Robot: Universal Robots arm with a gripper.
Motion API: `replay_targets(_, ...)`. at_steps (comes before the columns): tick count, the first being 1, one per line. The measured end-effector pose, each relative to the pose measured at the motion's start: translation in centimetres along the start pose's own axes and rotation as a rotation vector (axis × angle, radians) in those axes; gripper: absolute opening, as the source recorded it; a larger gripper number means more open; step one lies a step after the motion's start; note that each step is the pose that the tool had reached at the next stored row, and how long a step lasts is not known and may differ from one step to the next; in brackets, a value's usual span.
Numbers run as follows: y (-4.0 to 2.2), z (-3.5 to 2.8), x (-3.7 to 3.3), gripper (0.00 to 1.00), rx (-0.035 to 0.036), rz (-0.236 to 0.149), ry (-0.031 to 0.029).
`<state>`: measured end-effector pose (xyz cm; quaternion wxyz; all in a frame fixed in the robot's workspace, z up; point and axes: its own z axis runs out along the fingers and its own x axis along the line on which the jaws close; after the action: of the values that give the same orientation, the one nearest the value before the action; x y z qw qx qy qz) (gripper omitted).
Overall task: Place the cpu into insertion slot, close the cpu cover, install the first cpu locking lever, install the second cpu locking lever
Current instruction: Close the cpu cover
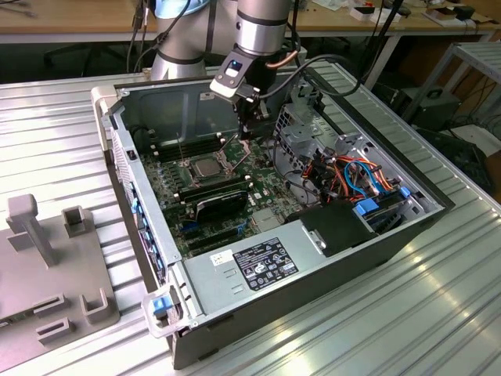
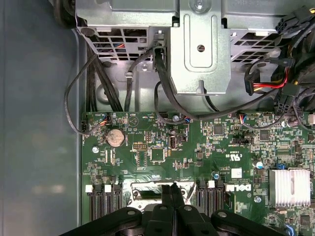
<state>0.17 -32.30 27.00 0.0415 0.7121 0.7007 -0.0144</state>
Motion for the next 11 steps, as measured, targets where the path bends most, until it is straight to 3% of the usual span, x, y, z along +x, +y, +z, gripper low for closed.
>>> replay_targets(5,0.14,-0.18,-0.01,0.11,-0.0002,0.0,0.0005)
replay_targets(6,0.33,-0.18,-0.01,0.11,-0.0001,0.0,0.0003)
replay_targets(9,1.66,-0.11,0.01,0.11,-0.0001,0.0,0.0001)
replay_targets(11,2.02,-0.02,0.03,0.11,-0.0001,0.0,0.0001)
